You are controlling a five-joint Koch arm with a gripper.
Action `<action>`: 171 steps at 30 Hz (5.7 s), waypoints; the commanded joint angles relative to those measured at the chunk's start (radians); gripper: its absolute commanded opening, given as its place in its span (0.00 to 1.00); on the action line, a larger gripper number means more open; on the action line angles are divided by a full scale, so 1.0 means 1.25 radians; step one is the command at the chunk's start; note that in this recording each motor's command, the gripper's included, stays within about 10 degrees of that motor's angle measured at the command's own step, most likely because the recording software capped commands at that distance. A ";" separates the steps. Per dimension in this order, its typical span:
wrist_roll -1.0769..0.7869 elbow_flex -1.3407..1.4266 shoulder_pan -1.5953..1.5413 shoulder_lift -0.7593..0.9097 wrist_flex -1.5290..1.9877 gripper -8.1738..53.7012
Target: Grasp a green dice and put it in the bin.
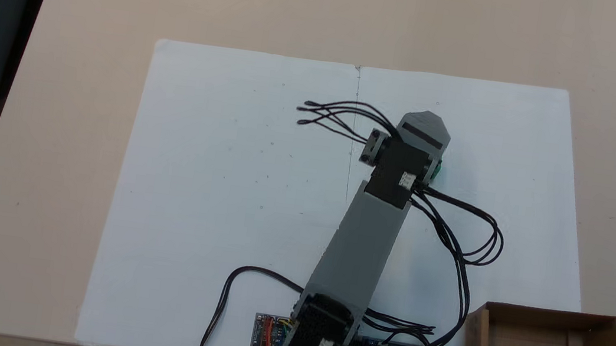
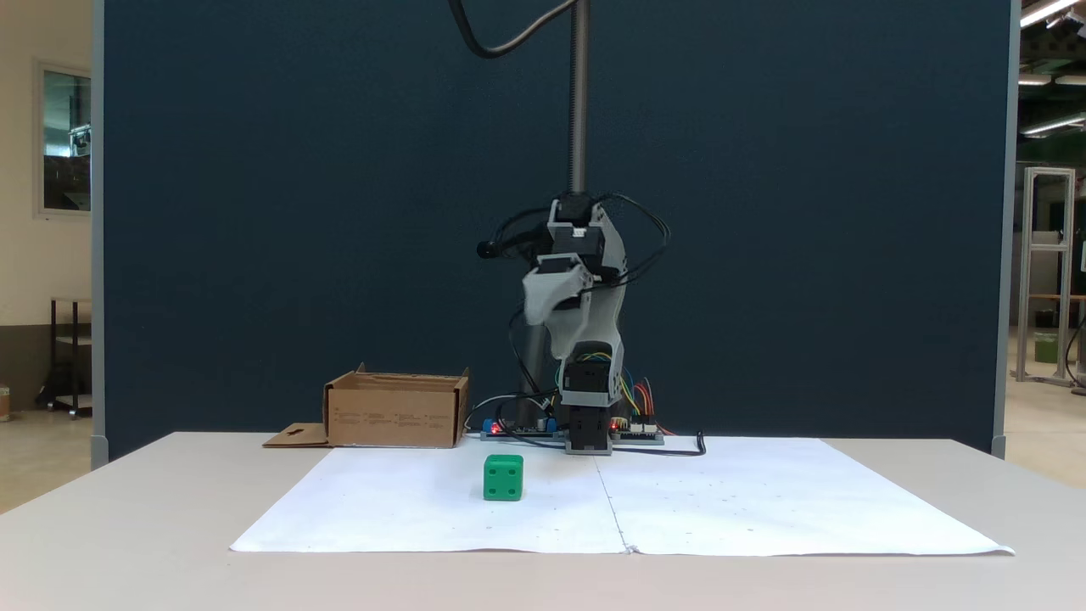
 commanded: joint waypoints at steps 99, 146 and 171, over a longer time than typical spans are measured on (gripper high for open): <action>-0.364 -0.150 0.086 -0.633 -0.180 0.84; -0.363 -0.082 0.094 -0.675 -0.285 0.81; -0.401 -0.069 0.102 -0.660 -0.344 0.32</action>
